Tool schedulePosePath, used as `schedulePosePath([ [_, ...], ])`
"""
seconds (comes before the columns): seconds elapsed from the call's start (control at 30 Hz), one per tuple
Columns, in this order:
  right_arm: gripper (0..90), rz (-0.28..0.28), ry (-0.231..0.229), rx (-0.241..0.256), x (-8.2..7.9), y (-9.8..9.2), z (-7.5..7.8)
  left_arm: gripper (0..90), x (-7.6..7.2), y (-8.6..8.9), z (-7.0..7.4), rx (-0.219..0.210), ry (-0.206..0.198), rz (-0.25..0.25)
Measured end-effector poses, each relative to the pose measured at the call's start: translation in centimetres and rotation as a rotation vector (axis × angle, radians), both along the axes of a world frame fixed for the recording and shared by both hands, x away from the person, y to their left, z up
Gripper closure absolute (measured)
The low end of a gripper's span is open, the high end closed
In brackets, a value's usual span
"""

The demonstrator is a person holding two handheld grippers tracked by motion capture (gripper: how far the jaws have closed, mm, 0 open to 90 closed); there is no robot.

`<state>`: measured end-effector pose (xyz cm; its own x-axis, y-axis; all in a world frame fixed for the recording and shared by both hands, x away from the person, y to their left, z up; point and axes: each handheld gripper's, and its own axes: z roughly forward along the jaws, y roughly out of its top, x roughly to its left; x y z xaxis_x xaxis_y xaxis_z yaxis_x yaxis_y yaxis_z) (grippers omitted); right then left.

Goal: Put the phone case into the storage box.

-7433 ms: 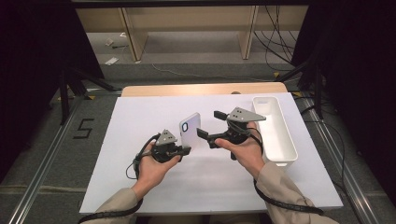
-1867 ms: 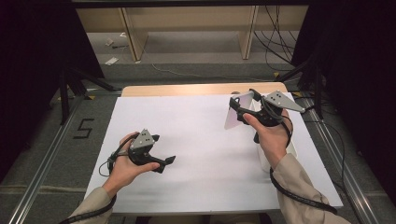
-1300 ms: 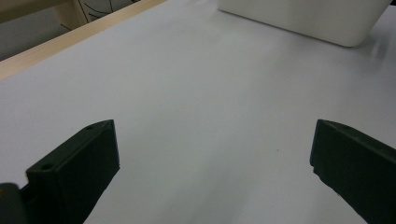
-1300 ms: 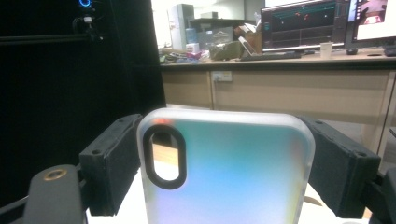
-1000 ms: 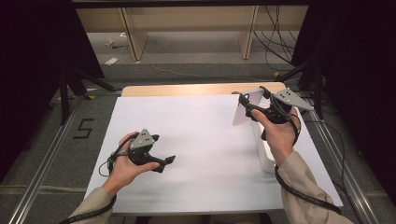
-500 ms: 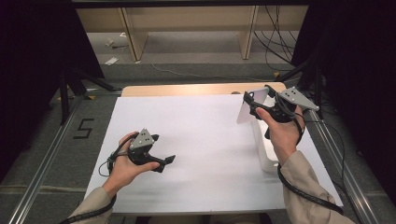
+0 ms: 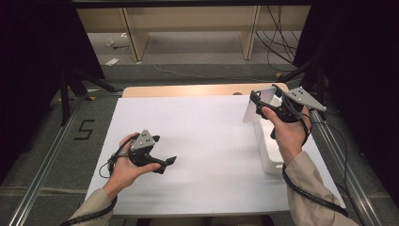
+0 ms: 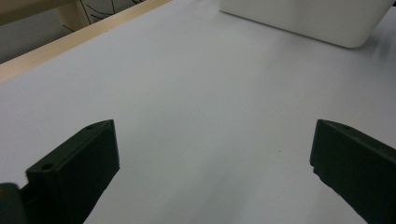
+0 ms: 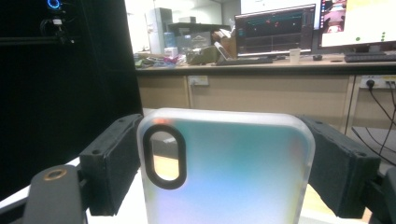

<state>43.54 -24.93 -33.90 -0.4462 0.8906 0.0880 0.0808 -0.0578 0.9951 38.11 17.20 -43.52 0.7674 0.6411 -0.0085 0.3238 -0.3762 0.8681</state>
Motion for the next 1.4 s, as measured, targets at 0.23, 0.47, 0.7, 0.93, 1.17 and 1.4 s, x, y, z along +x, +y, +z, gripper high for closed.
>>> schedulePosePath([
  [0.23,19.0,-0.011,0.001,-0.007,0.1,-0.3,-0.1,0.7,0.0,0.0,0.0,0.0,-0.001,0.002],
  [0.47,19.0,-0.027,0.001,-0.01,0.1,-0.7,0.0,0.7,0.0,0.0,0.0,-0.004,0.0,0.004],
  [0.7,19.0,-0.036,0.004,-0.011,0.2,-0.9,-0.1,0.7,0.0,0.0,0.0,-0.004,-0.001,0.005],
  [0.93,19.0,-0.045,0.002,-0.009,0.3,-1.2,-0.1,0.7,0.0,0.0,0.0,-0.004,-0.002,0.006],
  [1.17,19.0,-0.056,0.004,-0.013,0.3,-1.5,-0.1,0.7,0.0,0.0,0.0,-0.002,-0.002,0.006],
  [1.4,19.0,-0.065,0.003,-0.017,0.4,-1.7,-0.1,0.7,0.0,0.1,0.1,-0.004,-0.003,0.008],
])
